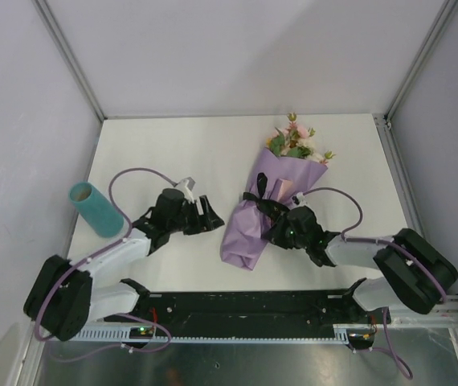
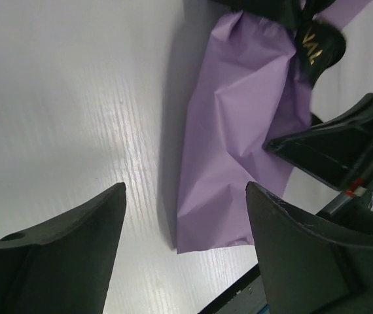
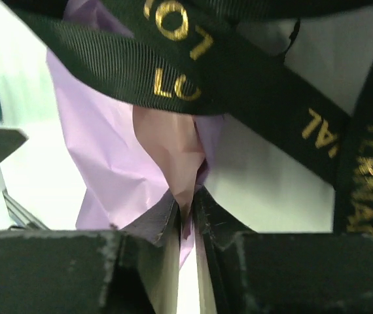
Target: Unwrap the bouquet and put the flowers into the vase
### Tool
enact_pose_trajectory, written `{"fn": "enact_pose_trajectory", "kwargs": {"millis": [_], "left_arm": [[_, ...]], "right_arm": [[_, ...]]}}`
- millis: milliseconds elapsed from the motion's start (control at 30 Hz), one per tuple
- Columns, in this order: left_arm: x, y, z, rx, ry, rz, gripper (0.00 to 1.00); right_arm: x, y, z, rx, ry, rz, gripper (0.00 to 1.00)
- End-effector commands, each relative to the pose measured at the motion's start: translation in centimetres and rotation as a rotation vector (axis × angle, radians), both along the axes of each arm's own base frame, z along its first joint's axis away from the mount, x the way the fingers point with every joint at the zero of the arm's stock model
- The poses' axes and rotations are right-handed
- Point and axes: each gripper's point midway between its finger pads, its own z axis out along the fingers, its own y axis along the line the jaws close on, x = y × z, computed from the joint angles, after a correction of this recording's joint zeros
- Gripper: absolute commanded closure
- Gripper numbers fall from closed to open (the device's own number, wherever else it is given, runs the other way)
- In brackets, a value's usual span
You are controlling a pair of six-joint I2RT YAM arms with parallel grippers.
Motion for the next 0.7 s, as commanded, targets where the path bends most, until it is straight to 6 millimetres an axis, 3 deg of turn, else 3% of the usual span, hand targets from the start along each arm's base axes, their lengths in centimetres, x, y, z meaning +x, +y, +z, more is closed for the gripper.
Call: {"fn": "enact_pose_trajectory", "kwargs": {"millis": [0,167,333,533,667], "left_arm": [[0.6,-2.9,0.5,-0.066,-0.074,-0.068,0.22],[0.3,-3.4,-1.0,-0.032,-0.079,-0.097,0.23],[-0.5,-4.1,-1.8,-0.058,-0.096,-0.135,0.24],[-1.5,-4.8,-3.4,-0.068,-0.088,-0.16,0.25],[-1.9,-5.2,-3.7,-0.088,-0.106,-0.156,0.28]], "right_arm": [[-1.1,0.0,2.3,0.036,-0.015,-0.014,0.77],[-0.9,-1.8,6.2,-0.029,-0.155,-0.002,0.58],[0.8,-3.2,10.3,-0.114,-0.338,-0.002,0.5],[4.2,-0.9,15.5,-0.155,-0.551,0.125,0.46],[7.0,2.0,17.2,-0.214,-0.654,0.259,0.46]]}}
